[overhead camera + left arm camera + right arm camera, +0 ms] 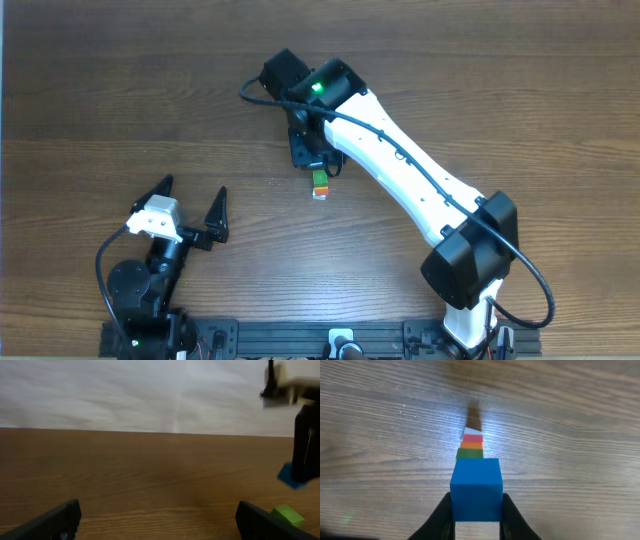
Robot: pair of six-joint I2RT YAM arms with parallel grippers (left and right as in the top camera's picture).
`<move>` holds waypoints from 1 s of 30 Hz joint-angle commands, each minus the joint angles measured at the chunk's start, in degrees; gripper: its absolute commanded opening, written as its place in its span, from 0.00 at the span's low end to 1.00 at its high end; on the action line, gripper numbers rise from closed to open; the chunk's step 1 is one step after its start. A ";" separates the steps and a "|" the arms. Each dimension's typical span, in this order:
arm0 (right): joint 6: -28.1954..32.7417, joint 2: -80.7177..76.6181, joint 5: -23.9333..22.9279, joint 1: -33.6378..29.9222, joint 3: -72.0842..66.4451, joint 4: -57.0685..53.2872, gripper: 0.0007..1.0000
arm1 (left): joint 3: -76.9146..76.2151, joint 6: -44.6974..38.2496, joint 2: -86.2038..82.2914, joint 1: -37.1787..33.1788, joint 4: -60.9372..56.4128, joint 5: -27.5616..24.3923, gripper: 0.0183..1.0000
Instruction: Stack Cubes
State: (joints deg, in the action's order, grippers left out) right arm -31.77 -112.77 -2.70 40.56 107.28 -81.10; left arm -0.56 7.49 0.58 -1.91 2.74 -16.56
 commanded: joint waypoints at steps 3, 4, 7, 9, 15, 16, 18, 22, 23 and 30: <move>-1.03 1.22 4.00 0.81 -3.37 2.10 0.01 | 0.22 -0.66 -0.31 0.26 0.09 -0.57 1.00; -1.14 1.22 4.24 0.87 -3.37 2.01 0.01 | 0.22 -0.66 -0.31 0.26 0.09 -0.57 1.00; -1.42 1.22 4.79 1.25 -3.39 1.36 0.01 | 0.22 -0.66 -0.31 0.26 0.09 -0.57 1.00; -1.70 1.22 4.83 1.25 -3.61 0.94 0.01 | 0.22 -0.66 -0.31 0.26 0.09 -0.57 1.00; -2.71 1.22 4.81 1.01 -5.53 0.81 0.01 | 0.22 -0.66 -0.31 0.26 0.09 -0.57 1.00; -2.69 1.22 4.79 0.96 -5.53 1.18 0.01 | 0.22 -0.66 -0.31 0.26 0.09 -0.57 1.00; -2.71 1.22 4.76 0.96 -5.53 1.70 0.01 | 0.22 -0.66 -0.31 0.26 0.09 -0.57 1.00; -2.69 1.22 4.55 0.96 -5.77 2.47 0.01 | 0.22 -0.66 -0.31 0.26 0.09 -0.57 1.00; -2.71 1.22 4.44 0.85 -5.79 2.49 0.01 | 0.22 -0.66 -0.31 0.26 0.09 -0.57 1.00; -2.93 1.16 3.72 0.66 -6.91 3.13 0.01 | 0.22 -0.66 -0.31 0.26 0.09 -0.57 1.00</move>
State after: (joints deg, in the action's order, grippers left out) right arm -34.20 -112.77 1.58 41.39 101.86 -78.59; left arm -0.56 7.49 0.58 -1.91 2.74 -16.56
